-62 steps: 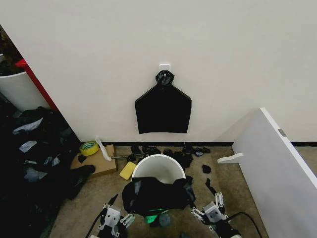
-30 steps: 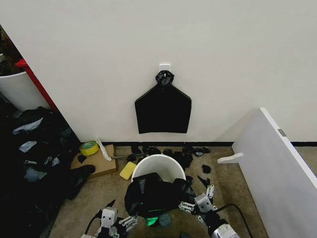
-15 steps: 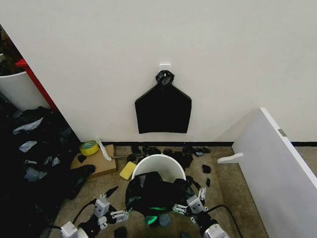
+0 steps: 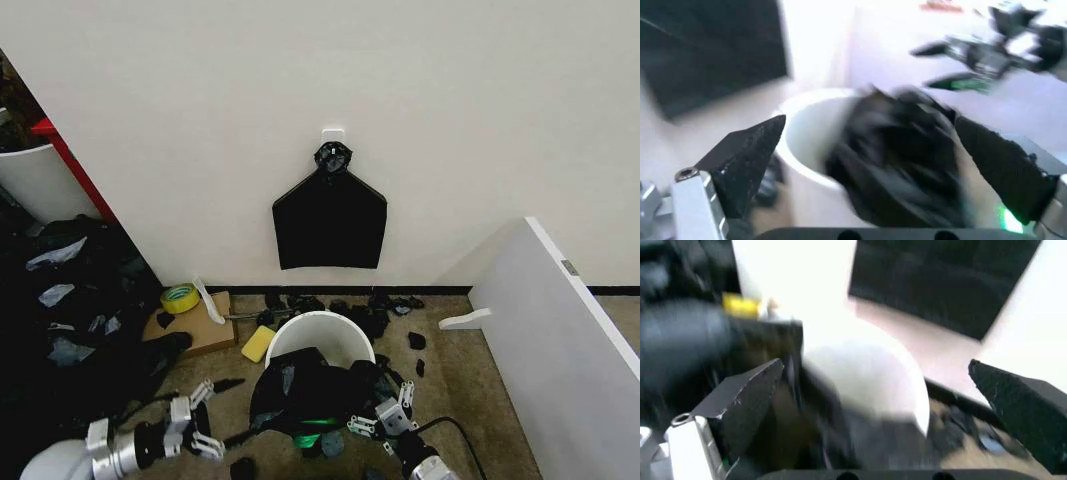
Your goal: Place the garbage bag over the trash bin.
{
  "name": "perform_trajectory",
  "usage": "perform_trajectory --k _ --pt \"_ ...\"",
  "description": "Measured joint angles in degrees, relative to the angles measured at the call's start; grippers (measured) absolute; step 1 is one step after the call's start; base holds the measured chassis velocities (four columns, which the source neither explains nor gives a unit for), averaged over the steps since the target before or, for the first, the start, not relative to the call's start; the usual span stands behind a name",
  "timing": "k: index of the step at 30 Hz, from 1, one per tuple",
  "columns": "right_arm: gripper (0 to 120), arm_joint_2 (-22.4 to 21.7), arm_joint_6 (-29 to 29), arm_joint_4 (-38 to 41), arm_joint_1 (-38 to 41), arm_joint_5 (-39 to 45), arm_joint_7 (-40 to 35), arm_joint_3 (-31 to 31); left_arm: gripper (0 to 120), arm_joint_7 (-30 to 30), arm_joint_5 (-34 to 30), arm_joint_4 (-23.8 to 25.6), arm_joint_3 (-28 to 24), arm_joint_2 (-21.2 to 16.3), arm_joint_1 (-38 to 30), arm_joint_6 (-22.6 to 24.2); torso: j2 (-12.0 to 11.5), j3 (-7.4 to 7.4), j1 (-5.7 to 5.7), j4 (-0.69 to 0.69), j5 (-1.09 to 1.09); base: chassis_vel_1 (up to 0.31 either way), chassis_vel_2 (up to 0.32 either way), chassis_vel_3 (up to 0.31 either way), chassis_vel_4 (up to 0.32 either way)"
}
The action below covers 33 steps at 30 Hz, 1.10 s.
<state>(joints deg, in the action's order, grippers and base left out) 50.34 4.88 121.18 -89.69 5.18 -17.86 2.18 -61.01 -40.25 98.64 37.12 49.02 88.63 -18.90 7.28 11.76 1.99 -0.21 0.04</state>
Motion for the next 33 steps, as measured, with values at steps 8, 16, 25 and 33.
perform_trajectory --k 8,16,25,33 --pt "100 -0.5 -8.2 1.0 9.7 14.9 10.0 -5.0 100 28.5 -0.5 7.4 -0.1 11.3 0.8 -3.3 0.0 0.0 0.0 0.04 0.02 0.0 0.0 0.0 0.0" --pt "100 1.0 -16.8 -11.9 26.3 16.9 27.3 -4.5 100 52.3 0.9 14.4 -4.9 22.8 0.1 -1.3 0.0 0.0 0.0 0.05 0.01 0.0 0.0 0.0 0.0" --pt "97 6.3 -22.9 -24.2 37.4 11.4 36.2 0.4 100 56.6 5.6 18.7 -5.7 25.6 0.8 1.6 0.0 0.0 0.0 0.02 0.02 0.0 0.0 0.0 0.0" --pt "66 7.0 -25.9 -28.0 42.6 7.9 41.3 2.8 100 60.5 8.2 18.9 -6.0 25.4 1.1 3.0 0.0 0.0 0.0 0.01 0.0 0.0 0.0 0.0 0.0"
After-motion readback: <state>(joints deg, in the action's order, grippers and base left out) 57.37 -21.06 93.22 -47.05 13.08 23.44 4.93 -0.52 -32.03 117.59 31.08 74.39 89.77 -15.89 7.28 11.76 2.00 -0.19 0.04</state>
